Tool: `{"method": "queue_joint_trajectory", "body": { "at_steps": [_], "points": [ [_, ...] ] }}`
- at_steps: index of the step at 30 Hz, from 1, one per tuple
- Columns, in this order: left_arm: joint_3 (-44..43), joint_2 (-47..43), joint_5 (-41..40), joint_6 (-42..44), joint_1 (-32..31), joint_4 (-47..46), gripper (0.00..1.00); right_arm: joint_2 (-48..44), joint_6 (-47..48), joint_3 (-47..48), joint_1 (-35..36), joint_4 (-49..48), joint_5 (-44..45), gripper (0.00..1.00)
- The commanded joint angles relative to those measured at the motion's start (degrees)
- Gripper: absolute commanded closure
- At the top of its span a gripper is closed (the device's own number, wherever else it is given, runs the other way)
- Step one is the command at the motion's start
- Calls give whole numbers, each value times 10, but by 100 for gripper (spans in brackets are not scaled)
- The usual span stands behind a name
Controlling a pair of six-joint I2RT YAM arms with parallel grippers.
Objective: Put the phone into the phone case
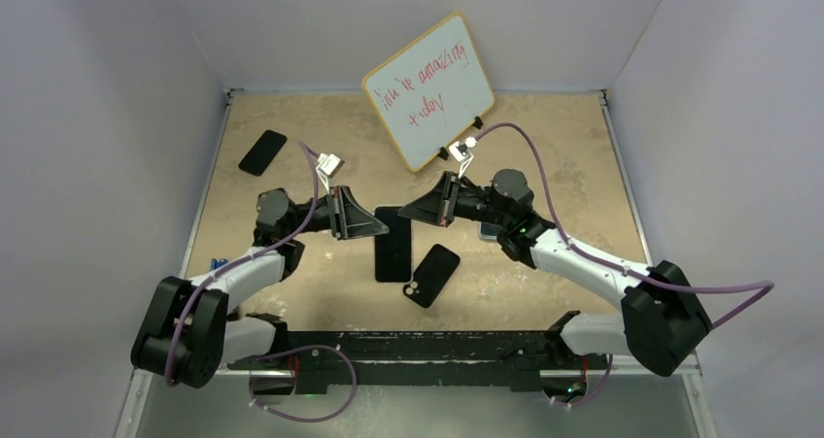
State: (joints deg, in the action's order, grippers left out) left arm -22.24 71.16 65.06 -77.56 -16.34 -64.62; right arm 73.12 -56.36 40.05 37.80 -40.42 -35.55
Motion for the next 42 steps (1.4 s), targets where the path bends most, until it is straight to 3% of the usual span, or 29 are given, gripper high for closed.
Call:
{"method": "queue_joint_trajectory", "body": {
  "at_steps": [1,3,7,9,13,16,19,25,34,35,40,42],
  "points": [
    [-63,-44,-44,201,-2,308,100,-16,21,29,0,-5,0,100],
    [-83,-50,-56,267,-2,391,100,-20,39,36,0,19,4,100],
    [-88,-59,-58,265,-1,412,100,-31,62,44,0,49,4,96],
    [-72,-70,-54,210,-1,344,100,-35,58,38,0,49,-5,79],
    [-24,-82,-66,28,-1,102,100,-41,49,15,0,23,-37,49],
    [-13,-86,-88,-18,-1,33,100,-45,39,-5,1,14,-44,43],
    [-8,-101,-123,-20,-1,29,100,-49,27,-34,1,-5,-49,43],
    [-21,-96,-139,-26,-2,18,100,-46,9,-68,4,-37,-54,46],
    [-16,-75,-149,-34,-2,-8,100,-9,-9,-66,25,-83,-49,60],
    [-14,-75,-150,-32,-2,-8,100,-5,-13,-66,26,-90,-50,63],
    [-13,-73,-151,-27,-2,2,100,-1,-17,-70,26,-108,-45,99],
    [-19,-74,-150,-21,-2,16,92,-3,-16,-70,27,-108,-46,100]
  ]
}}
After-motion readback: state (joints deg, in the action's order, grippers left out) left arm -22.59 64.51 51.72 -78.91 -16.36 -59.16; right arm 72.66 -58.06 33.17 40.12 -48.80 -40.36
